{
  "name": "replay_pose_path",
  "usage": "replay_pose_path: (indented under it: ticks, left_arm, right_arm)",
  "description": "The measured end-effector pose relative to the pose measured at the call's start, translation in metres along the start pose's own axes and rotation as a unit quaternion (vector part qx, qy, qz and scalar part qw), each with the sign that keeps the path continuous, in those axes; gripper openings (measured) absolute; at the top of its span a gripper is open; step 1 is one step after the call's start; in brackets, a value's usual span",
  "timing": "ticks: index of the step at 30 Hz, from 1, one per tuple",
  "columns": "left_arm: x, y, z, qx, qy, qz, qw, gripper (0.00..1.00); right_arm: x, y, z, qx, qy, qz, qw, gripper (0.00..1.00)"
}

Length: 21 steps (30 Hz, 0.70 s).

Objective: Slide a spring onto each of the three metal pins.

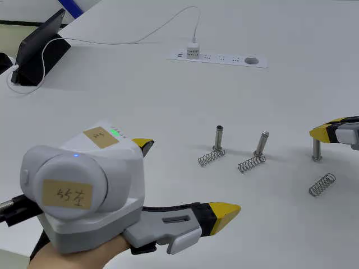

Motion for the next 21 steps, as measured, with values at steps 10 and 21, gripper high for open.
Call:
replay_pose_path:
  ticks: [10, 21]
  left_arm:
    - [0.001, 0.001, 0.0, -0.002, 0.005, -0.001, 1.0, 0.97]
    - [0.0, 0.0, -0.001, -0.003, 0.008, 0.002, 1.0, 0.96]
  right_arm:
    - [-0.001, -0.009, -0.01, -0.01, 0.02, -0.004, 0.9997, 0.08]
    - [-0.002, -0.012, -0.013, -0.015, 0.027, -0.005, 0.9995, 0.08]
Point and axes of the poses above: the centre of the closed fingertips' face, and the gripper's own axes: y roughly forward along the fingers, x roughly to its right, z roughly out of its top, the point moved 3 cm from there along -y, roughly backward along the fingers, and after that the axes turned 12 degrees about -x, right-handed, at the moved point
